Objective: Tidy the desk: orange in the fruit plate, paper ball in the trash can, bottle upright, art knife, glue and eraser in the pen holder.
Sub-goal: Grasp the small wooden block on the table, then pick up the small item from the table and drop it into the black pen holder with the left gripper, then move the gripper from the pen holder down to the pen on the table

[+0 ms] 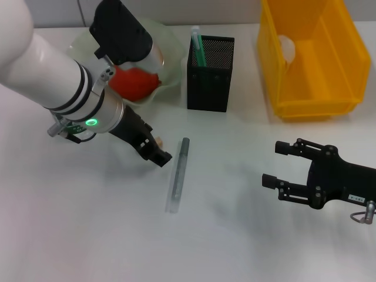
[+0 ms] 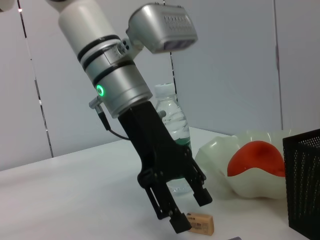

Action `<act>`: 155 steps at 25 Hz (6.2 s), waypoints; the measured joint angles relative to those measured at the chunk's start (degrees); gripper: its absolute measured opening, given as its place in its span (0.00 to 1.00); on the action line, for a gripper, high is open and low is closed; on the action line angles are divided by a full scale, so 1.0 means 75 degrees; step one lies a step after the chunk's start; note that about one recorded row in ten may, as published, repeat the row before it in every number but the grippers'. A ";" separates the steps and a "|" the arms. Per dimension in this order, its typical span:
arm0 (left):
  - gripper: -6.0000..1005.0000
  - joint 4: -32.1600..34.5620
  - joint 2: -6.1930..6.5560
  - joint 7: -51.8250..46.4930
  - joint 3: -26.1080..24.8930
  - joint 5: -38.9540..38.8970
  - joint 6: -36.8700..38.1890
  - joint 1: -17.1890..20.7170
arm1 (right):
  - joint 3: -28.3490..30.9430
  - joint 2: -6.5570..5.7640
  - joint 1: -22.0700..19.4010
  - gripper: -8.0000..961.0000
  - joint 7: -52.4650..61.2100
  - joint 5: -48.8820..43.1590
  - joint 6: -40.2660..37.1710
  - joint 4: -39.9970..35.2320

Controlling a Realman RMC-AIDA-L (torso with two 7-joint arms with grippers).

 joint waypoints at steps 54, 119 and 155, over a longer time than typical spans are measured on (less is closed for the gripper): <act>0.18 -0.2499 0.0029 0.6811 -0.0929 -0.7950 -0.0885 0.1330 | 0.0028 -0.0035 -0.0003 0.80 -0.0123 0.0010 -0.0017 0.0012; 0.65 -0.4371 0.0000 1.3043 0.3419 -1.8362 -0.4956 0.0174 | 0.0064 -0.0020 -0.0035 0.80 -0.0103 0.0083 -0.0038 0.0012; 0.78 -0.4360 0.0000 1.2906 0.3374 -1.8376 -0.4483 0.0371 | 0.1410 0.0012 -0.0153 0.80 -0.0497 0.0082 -0.0013 0.0149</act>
